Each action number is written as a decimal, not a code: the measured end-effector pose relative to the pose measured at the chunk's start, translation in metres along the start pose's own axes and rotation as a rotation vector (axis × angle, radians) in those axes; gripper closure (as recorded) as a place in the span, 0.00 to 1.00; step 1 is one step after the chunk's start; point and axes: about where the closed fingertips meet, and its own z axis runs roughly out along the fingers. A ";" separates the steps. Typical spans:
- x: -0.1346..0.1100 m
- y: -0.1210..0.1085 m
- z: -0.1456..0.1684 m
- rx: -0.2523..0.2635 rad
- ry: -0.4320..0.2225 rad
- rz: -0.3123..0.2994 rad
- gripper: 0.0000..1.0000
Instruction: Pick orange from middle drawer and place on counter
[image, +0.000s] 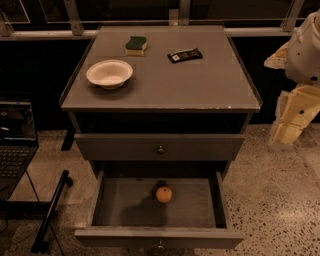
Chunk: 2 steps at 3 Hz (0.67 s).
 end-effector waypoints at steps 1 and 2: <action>0.000 0.000 0.000 0.000 0.000 0.000 0.00; -0.001 -0.001 0.009 0.044 -0.039 0.031 0.00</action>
Offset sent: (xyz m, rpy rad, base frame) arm 0.0155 0.0056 -0.0332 0.1438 -0.1767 -0.1155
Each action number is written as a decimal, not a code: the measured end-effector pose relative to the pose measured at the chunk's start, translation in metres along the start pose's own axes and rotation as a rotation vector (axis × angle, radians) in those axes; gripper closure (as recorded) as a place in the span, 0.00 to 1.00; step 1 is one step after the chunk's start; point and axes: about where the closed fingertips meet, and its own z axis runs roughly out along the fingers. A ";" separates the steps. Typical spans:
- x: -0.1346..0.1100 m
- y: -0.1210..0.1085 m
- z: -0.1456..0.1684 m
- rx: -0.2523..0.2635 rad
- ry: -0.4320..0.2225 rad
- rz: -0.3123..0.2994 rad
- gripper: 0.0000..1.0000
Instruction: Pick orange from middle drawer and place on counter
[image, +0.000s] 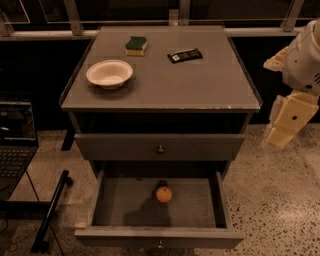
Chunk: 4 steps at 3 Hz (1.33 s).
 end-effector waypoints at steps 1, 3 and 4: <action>0.007 0.029 0.018 0.030 -0.085 0.137 0.00; 0.038 0.089 0.114 0.008 -0.212 0.453 0.00; 0.039 0.070 0.130 0.082 -0.260 0.491 0.00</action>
Offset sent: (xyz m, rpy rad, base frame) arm 0.0372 -0.0253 -0.1189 0.5003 -0.5689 -0.5904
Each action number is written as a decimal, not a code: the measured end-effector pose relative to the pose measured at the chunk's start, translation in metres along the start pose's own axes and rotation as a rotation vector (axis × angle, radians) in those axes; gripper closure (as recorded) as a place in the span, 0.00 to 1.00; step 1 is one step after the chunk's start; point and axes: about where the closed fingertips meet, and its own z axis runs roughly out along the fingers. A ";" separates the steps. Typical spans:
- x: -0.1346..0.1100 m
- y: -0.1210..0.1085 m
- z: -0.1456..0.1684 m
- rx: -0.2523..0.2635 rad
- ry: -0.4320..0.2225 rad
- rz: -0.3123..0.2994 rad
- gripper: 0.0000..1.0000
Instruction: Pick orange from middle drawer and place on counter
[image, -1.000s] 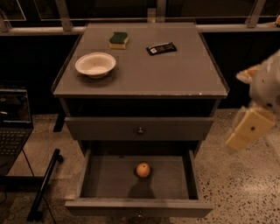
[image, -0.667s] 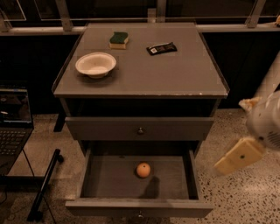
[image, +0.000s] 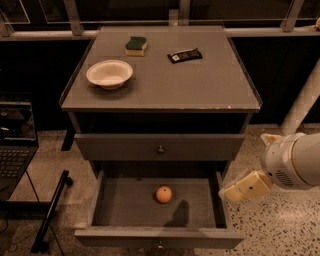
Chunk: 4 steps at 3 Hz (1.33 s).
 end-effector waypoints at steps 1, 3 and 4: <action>0.002 0.007 -0.002 0.001 0.002 0.001 0.00; 0.031 0.039 0.106 -0.123 -0.164 0.120 0.00; 0.023 0.040 0.165 -0.172 -0.268 0.151 0.00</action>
Offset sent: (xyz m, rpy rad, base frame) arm 0.0090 0.0328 -0.1275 0.3555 -0.0266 -0.1022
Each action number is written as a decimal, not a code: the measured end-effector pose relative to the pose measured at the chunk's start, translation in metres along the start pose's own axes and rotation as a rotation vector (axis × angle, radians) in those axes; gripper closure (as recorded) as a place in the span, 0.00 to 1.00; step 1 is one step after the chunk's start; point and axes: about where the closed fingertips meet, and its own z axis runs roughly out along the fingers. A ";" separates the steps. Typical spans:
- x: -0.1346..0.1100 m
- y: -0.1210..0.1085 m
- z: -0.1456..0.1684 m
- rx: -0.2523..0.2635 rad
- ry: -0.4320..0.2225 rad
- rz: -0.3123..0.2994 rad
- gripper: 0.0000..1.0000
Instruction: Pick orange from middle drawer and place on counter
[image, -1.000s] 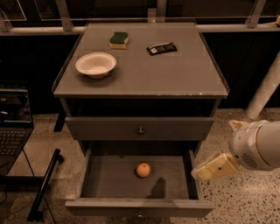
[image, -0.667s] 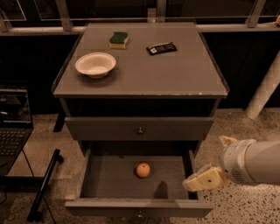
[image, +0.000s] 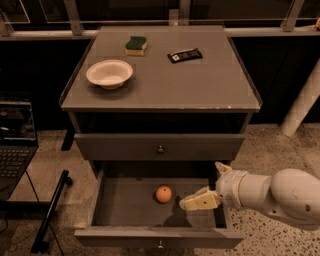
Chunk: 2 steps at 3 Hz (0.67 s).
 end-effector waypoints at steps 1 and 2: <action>0.027 0.002 0.024 -0.049 -0.002 0.057 0.00; 0.027 0.002 0.024 -0.050 -0.002 0.057 0.00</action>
Offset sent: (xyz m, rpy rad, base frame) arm -0.0011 0.0050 -0.0340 0.0524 0.0435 0.0030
